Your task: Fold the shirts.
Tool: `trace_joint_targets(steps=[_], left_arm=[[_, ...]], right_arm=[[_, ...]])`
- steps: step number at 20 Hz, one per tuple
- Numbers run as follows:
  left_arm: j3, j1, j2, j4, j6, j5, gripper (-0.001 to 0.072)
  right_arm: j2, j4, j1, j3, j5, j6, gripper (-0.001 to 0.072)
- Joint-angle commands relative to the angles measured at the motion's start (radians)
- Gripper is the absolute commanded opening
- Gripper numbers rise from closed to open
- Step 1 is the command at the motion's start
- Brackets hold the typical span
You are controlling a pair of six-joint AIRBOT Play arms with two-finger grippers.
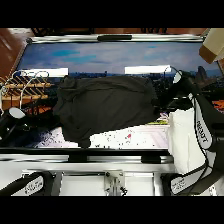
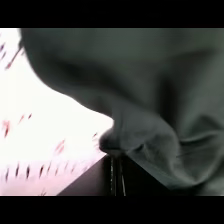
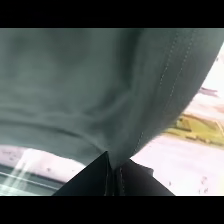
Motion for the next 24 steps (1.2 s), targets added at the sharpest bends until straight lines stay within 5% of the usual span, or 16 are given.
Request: trace_joint_targets(steps=[1,4,8,11,16,21,24], left_arm=[[0.328,0.001,0.011,0.147,0.035,-0.109,0.0027],[0.834,0.002,0.041,0.239,0.01,-0.184,0.0027],[1.463,0.001,0.095,0.238,-0.021,-0.14,0.0027],[1.488,0.001,0.253,0.239,-0.057,-0.026,0.0028],[1.281,0.001,0.514,0.286,-0.083,0.044,0.0028],[1.271,0.001,0.521,0.362,-0.095,0.035,0.0027],[1.245,0.001,0.457,0.362,-0.069,-0.121,0.0027]], right_arm=[[0.14,0.0,0.01,0.138,0.026,-0.005,0.0079],[0.338,-0.002,0.01,0.412,-0.028,-0.025,0.0078],[0.682,-0.005,0.01,0.593,-0.377,-0.069,0.0079],[0.902,-0.005,0.01,0.588,-0.513,-0.069,0.0078],[1.055,-0.094,0.01,0.588,-0.303,-0.068,0.0078],[1.006,-0.133,0.01,0.588,-0.074,-0.064,0.0079],[0.9,-0.181,0.01,0.571,0.108,0.108,0.0078]])
